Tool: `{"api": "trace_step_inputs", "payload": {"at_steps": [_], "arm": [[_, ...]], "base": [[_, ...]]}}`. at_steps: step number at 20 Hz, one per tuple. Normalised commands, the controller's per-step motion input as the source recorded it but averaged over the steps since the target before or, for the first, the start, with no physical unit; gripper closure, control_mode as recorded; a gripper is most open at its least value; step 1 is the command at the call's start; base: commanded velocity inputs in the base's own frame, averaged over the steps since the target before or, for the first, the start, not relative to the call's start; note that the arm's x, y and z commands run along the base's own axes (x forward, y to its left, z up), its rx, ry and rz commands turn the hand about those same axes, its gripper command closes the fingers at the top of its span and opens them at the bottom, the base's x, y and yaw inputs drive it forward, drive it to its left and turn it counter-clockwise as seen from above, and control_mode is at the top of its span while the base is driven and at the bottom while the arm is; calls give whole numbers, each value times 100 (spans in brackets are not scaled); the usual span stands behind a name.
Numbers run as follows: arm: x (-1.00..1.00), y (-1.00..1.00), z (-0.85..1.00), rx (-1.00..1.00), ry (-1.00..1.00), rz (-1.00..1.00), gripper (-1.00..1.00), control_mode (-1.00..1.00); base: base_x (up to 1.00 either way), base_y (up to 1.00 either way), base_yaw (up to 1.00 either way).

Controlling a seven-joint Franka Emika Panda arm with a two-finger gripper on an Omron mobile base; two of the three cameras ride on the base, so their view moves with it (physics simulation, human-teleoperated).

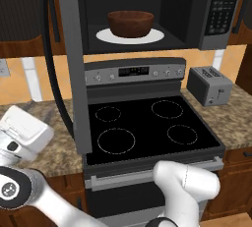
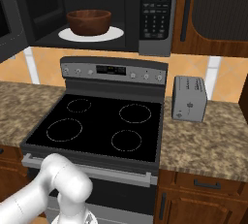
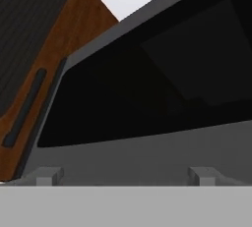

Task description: Open the microwave, place the bowl with waffle inside the microwave, then close the microwave door and turn it on.

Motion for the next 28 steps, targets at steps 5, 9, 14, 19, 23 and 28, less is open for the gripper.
{"api": "trace_step_inputs", "payload": {"at_steps": [5,9,14,19,23,28], "arm": [[0,-56,25,4,0,-4,-100,-100],[0,-56,33,4,0,-3,-100,-100],[0,-57,32,3,0,-3,-100,-100],[0,-73,29,3,0,0,-100,-100],[0,-95,21,6,0,0,-100,-100],[0,-90,16,5,0,2,-100,-100]], "base": [[0,0,0],[0,0,0],[0,0,0],[0,0,0],[0,0,0],[0,0,0]]}}
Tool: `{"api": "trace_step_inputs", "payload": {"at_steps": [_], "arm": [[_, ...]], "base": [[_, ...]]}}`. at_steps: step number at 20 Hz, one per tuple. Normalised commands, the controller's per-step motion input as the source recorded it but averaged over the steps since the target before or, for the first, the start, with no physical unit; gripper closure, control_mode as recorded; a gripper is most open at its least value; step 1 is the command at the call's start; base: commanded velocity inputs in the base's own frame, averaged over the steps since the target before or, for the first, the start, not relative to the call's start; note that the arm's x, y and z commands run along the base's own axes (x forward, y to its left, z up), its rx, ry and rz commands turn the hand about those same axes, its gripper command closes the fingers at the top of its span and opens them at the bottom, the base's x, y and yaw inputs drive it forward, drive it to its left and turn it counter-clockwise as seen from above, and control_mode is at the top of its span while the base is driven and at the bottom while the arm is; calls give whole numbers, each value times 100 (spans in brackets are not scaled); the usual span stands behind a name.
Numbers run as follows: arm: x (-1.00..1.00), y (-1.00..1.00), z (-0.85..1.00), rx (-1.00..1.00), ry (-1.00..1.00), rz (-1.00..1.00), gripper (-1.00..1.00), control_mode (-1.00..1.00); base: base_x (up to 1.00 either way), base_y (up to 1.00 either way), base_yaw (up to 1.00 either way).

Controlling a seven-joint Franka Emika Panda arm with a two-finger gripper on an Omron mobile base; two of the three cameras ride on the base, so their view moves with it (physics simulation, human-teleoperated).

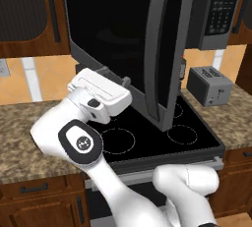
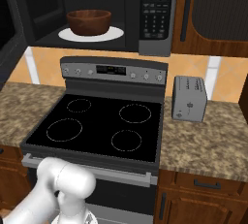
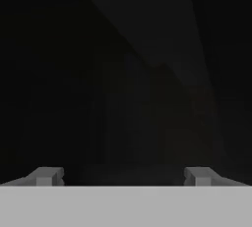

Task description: Open the microwave, place the bowl with waffle inside the microwave, then close the microwave door and turn it on.

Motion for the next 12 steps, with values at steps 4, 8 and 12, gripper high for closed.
{"api": "trace_step_inputs", "payload": {"at_steps": [4,8,12], "arm": [[1,-81,14,7,0,9,-100,-100],[3,-84,14,8,0,13,-100,-100],[6,-82,9,10,0,19,-100,-100]], "base": [[0,0,0],[0,0,0],[0,0,0]]}}
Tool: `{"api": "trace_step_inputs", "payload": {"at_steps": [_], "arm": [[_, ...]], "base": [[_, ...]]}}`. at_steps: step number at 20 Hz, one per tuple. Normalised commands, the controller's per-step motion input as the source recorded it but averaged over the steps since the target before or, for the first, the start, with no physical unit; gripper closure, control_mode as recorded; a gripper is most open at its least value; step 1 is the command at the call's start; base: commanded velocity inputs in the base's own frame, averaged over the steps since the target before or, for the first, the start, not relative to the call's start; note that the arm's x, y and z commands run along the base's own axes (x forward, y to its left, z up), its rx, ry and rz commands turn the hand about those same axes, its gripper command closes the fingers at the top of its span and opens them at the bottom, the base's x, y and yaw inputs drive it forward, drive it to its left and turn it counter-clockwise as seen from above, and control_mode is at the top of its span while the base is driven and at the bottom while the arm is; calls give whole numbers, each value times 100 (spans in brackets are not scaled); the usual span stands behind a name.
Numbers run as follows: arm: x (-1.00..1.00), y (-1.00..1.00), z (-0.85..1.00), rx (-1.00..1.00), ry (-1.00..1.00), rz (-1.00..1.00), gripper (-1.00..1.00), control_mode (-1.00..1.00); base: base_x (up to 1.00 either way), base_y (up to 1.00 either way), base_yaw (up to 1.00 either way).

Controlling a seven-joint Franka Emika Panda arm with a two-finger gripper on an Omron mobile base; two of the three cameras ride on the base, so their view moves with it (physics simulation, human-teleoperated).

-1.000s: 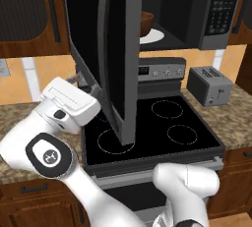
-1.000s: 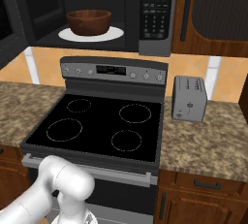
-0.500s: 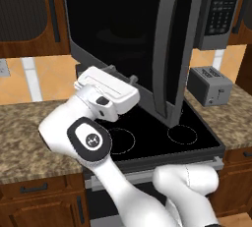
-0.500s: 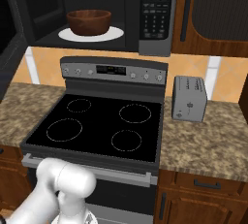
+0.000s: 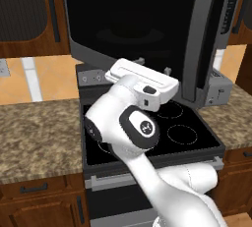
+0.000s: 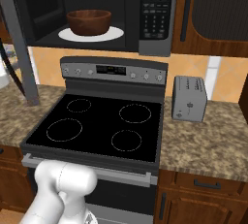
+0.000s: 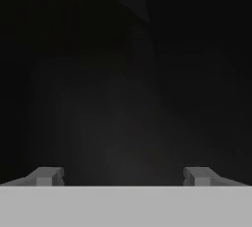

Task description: Open the microwave, place the bowl with waffle inside the microwave, then close the microwave door and turn it on.

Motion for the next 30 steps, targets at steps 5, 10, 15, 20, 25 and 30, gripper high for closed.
{"api": "trace_step_inputs", "payload": {"at_steps": [5,10,15,20,25,30], "arm": [[20,-63,2,7,0,27,-100,-100],[34,-45,0,6,0,33,-100,-100],[40,-34,0,6,0,30,-100,-100],[54,-22,0,7,0,27,-100,-100],[44,-9,8,2,5,17,-100,-100],[37,-1,12,0,9,8,-100,-100]], "base": [[0,0,0],[0,0,0],[0,0,0],[0,0,0],[0,0,0],[0,0,0]]}}
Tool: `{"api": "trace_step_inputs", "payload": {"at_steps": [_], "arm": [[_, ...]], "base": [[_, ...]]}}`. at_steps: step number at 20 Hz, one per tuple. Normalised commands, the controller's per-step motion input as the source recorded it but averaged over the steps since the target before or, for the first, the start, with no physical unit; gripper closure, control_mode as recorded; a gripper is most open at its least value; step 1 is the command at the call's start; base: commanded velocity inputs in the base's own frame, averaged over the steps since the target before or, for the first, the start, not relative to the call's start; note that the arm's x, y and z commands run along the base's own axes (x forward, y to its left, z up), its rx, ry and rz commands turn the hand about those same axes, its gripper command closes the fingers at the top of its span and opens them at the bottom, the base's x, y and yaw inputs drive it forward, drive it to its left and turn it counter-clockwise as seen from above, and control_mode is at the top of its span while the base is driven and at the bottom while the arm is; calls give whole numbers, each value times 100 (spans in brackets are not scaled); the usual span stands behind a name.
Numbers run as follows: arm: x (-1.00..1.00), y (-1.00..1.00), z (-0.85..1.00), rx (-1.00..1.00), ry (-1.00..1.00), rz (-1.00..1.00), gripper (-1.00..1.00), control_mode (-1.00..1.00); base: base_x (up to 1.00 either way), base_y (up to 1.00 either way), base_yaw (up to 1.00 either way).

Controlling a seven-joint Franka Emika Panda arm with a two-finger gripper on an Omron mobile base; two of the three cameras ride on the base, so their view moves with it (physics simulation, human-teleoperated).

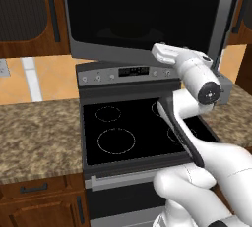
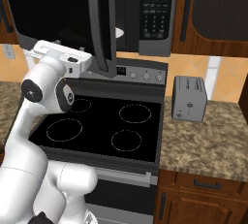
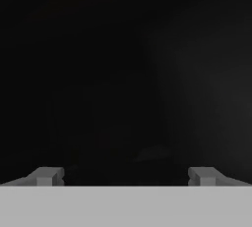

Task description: Open the microwave, place the bowl with waffle inside the microwave, then close the microwave door and turn it on.

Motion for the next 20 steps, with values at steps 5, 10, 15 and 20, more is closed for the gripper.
{"api": "trace_step_inputs", "payload": {"at_steps": [5,10,15,20], "arm": [[40,0,1,-7,11,0,-100,-100],[43,0,0,-9,6,0,-100,-100],[45,0,0,-11,1,0,-100,-100],[50,0,0,-10,1,0,-100,-100]], "base": [[0,0,0],[0,0,0],[0,0,0],[0,0,0]]}}
